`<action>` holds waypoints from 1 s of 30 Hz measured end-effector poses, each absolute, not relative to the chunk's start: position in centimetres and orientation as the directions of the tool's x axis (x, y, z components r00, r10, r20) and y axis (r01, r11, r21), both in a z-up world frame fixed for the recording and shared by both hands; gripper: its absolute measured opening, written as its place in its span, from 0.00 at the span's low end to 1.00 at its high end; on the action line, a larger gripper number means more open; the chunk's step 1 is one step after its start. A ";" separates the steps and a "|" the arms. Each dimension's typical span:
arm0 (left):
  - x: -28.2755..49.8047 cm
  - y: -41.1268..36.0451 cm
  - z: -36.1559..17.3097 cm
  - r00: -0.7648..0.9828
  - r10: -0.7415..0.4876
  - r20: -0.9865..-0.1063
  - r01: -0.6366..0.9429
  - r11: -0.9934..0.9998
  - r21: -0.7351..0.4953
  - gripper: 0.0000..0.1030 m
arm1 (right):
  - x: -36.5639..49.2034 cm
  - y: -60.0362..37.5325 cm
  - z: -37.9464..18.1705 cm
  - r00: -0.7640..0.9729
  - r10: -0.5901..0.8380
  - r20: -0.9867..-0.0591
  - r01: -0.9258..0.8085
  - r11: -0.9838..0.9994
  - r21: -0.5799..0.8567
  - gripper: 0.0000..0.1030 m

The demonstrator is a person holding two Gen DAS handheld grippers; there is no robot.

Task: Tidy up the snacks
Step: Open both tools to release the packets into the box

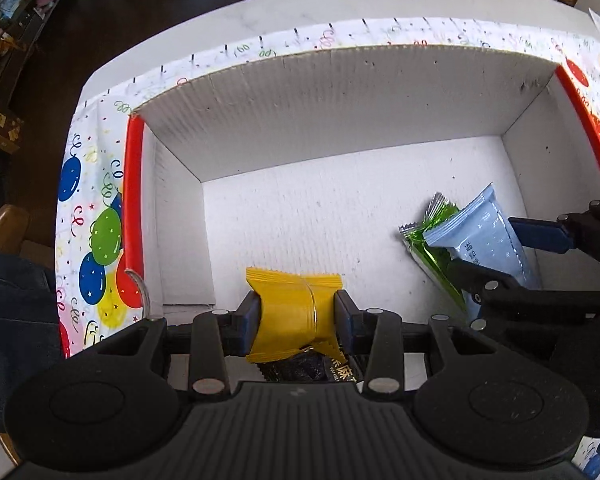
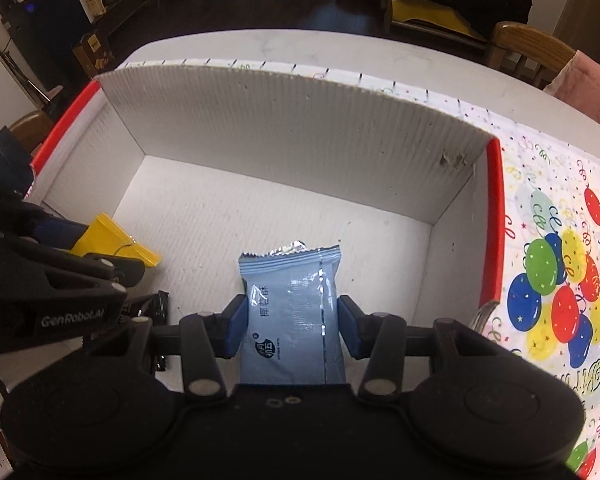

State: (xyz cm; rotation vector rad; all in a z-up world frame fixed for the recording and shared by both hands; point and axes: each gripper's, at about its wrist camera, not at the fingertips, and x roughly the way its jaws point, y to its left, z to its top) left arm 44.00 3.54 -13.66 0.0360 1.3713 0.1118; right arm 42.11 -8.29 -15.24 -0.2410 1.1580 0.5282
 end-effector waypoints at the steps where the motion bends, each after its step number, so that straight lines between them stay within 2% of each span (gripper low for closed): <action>1: 44.0 3.7 -13.6 0.195 0.098 -0.976 -0.063 0.994 0.087 0.38 | 42.0 -8.4 -15.3 0.296 0.273 -0.915 -0.514 0.853 0.088 0.45; 10: 43.4 4.1 -12.9 0.212 0.069 -0.975 -0.097 0.994 0.049 0.38 | 41.8 -8.9 -14.4 0.307 0.299 -0.904 -0.502 0.857 0.113 0.46; 20: 40.5 5.5 -10.3 0.314 0.037 -0.949 -0.143 0.990 -0.009 0.40 | 39.8 -10.8 -10.9 0.345 0.373 -0.861 -0.492 0.853 0.172 0.56; 30: 36.7 6.5 -7.3 0.408 0.011 -0.913 -0.161 0.985 -0.060 0.43 | 36.8 -11.4 -7.8 0.401 0.414 -0.817 -0.487 0.852 0.193 0.61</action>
